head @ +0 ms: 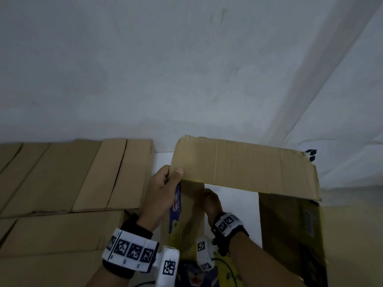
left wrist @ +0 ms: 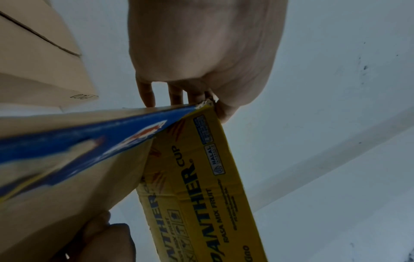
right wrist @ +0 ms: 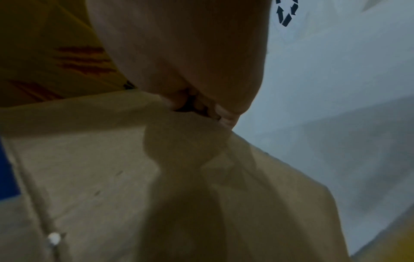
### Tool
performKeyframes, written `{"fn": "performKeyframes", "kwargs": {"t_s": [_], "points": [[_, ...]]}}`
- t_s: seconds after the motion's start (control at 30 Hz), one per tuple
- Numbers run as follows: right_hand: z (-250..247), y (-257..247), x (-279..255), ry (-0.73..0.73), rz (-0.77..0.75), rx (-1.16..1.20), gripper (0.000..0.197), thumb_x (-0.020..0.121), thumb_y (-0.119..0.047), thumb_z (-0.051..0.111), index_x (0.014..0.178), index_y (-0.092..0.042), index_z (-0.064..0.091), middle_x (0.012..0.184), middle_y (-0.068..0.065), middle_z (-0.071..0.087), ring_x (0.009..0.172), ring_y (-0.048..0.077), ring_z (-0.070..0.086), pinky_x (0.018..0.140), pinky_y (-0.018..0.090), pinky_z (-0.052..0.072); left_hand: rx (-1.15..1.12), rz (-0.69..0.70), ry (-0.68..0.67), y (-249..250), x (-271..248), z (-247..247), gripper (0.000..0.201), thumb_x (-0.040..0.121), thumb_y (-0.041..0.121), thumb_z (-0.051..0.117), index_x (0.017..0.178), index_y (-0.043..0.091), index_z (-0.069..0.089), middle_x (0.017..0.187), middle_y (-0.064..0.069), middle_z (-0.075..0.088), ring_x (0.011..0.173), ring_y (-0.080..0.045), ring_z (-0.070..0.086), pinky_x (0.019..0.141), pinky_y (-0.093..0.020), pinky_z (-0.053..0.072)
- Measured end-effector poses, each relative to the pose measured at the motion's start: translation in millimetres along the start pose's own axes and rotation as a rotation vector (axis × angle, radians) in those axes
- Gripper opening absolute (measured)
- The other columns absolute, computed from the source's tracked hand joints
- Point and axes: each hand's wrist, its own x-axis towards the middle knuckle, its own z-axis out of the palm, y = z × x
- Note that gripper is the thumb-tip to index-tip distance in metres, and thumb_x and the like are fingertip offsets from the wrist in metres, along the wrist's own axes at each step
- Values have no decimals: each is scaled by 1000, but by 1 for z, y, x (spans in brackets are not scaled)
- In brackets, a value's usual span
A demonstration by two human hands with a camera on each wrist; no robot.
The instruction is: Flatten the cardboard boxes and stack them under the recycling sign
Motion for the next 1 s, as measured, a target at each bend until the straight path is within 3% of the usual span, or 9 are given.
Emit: {"fn": "performKeyframes", "kwargs": {"t_s": [0.13,0.27,0.47,0.57,0.63,0.7,0.77,0.83,1.0], "points": [[-7,-3,-13,122,-76,-130,27,99,-22,44,124,-18,53,111,3,58,99,21,57,73,19,44,-30,-10,14,-1,3,2,55,88,52,58,94,-3,54,85,-36,52,73,-27,53,68,-40,42],[-46,17,-31,171,-194,-812,32,93,-35,50,123,-22,51,123,5,52,115,25,51,92,32,43,3,-27,31,-10,8,-1,54,89,50,58,83,-3,48,71,-30,46,67,-24,47,64,-37,38],[-117,26,-35,-32,173,-1285,64,97,-29,40,154,-23,11,162,10,7,146,34,17,116,47,27,53,-13,26,-20,10,-5,58,85,56,58,89,-2,55,84,-34,53,69,-32,54,66,-39,41],[-130,25,-39,-22,204,-1497,72,96,-37,44,155,-23,6,160,16,-12,147,38,-13,118,51,-5,50,-7,28,-21,11,-4,61,84,58,58,94,-2,57,89,-34,56,75,-36,58,69,-39,42],[-131,23,-45,-4,201,-1480,70,94,-37,47,154,-24,14,161,16,-8,147,38,-9,119,50,-2,57,3,27,-22,13,-4,61,83,58,58,94,-3,58,91,-33,58,77,-34,59,71,-39,43],[-128,23,-55,151,27,-1261,54,89,-28,52,141,-22,38,154,16,27,141,37,25,112,49,29,54,9,8,-22,12,-5,64,84,59,58,95,-5,56,90,-34,56,76,-28,56,72,-39,42],[-123,17,-72,448,-284,-1058,32,78,-16,59,109,-20,52,113,12,57,102,34,56,76,41,48,43,15,-4,-24,13,-9,66,85,59,58,96,-6,54,89,-34,55,77,-28,55,73,-39,42],[-126,7,-91,755,-505,-929,26,70,-9,62,91,-14,49,90,10,53,79,30,51,62,36,42,33,6,-17,-28,13,-17,66,86,59,58,99,-6,54,88,-31,58,80,-31,57,76,-40,43],[-176,-22,-112,1023,-504,-691,49,65,-2,64,112,-4,51,118,17,52,115,34,44,96,44,35,-3,-68,-43,-33,8,-30,41,89,48,61,97,8,62,95,-19,64,91,-30,61,87,-46,46]]}}
